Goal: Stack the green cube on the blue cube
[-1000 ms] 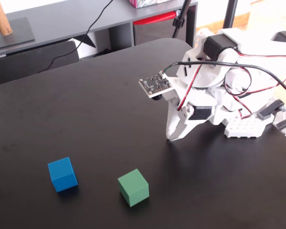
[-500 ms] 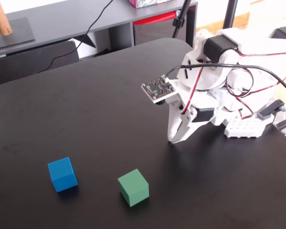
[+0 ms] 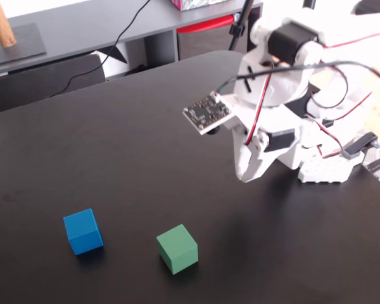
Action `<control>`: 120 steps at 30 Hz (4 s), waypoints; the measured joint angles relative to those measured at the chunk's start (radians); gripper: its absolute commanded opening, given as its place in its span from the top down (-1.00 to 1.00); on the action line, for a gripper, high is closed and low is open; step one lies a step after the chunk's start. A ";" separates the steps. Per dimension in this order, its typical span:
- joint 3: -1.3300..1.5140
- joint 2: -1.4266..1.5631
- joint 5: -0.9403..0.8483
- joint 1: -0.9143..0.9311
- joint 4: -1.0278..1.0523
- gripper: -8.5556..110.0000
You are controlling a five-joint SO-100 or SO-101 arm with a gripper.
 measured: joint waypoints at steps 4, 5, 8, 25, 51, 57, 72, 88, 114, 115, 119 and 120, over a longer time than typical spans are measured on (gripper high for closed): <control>-0.199 -0.144 0.023 -0.034 0.028 0.85; -0.244 -0.179 0.028 -0.037 0.029 0.85; -0.365 -0.290 0.040 -0.048 0.029 0.85; -0.621 -0.726 0.067 -0.086 -0.166 0.31; -0.396 -0.907 -0.118 0.137 -0.640 0.17; -0.354 -0.907 -0.077 0.109 -0.652 0.16; -0.301 -0.907 -0.025 0.060 -0.790 0.25; -0.245 -0.905 -0.043 0.064 -0.807 0.49; -0.253 -0.861 0.043 0.051 -0.746 0.83; -0.267 -0.859 0.048 0.049 -0.719 0.83; -0.359 -0.859 0.052 0.055 -0.601 0.83; -0.390 -0.859 0.052 0.061 -0.569 0.83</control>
